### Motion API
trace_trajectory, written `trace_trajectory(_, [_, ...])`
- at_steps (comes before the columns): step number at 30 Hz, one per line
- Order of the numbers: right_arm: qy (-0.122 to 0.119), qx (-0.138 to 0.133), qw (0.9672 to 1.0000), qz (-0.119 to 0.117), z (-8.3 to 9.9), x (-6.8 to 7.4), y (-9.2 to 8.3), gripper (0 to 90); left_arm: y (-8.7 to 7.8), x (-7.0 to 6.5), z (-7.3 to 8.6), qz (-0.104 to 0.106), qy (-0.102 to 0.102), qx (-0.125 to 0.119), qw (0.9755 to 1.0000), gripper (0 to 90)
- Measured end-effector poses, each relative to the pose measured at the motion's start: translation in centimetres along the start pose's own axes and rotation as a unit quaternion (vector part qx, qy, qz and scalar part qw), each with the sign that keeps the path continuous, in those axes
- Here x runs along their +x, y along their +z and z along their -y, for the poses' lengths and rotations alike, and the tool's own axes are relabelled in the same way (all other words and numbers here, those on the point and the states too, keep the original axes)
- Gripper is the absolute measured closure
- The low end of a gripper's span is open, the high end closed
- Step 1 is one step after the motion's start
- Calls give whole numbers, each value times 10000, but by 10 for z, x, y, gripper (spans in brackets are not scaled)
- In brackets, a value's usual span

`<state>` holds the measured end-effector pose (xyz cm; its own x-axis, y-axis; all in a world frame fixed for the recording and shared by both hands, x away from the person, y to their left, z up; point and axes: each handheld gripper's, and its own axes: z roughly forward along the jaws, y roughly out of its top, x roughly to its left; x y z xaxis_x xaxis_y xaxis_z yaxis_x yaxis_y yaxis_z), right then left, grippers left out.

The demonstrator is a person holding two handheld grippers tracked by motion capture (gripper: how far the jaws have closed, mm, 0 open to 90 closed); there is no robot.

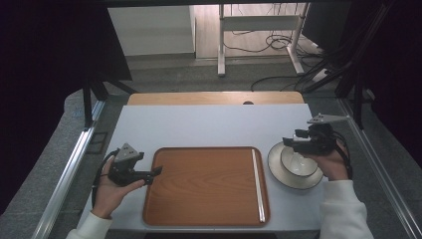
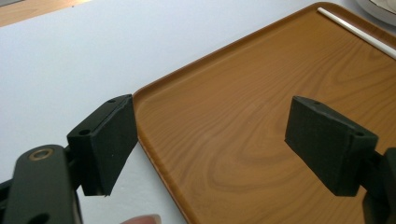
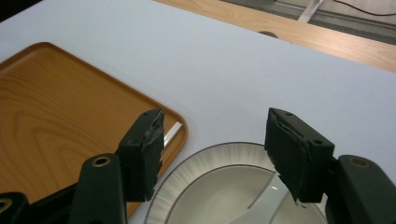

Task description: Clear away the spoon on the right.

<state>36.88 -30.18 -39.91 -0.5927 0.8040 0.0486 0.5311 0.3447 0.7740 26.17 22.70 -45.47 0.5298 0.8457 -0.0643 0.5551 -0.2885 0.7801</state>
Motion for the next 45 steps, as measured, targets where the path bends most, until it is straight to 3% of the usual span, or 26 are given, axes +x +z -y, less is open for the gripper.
trace_trajectory(11, [355,235,9990,132,3,-32,17,369,-3,1,4,-75,-20,29,10000,166])
trace_trajectory(15, [609,404,9972,138,10,-45,24,356,-4,1,4,-77,-11,26,10000,166])
trace_trajectory(17, [894,505,9947,111,16,-56,30,360,-2,1,4,-71,1,44,10000,166])
trace_trajectory(20, [1058,572,9927,84,21,-65,35,375,0,0,3,-62,24,74,10000,166])
trace_trajectory(31, [1262,783,9887,-192,26,-72,49,479,4,-2,2,-22,74,101,9999,166])
trace_trajectory(35, [1382,807,9865,-355,26,-74,53,566,2,-1,3,-37,62,87,9999,166])
trace_trajectory(45, [1623,758,9826,-490,29,-77,49,725,1,0,3,-64,58,69,9999,166])
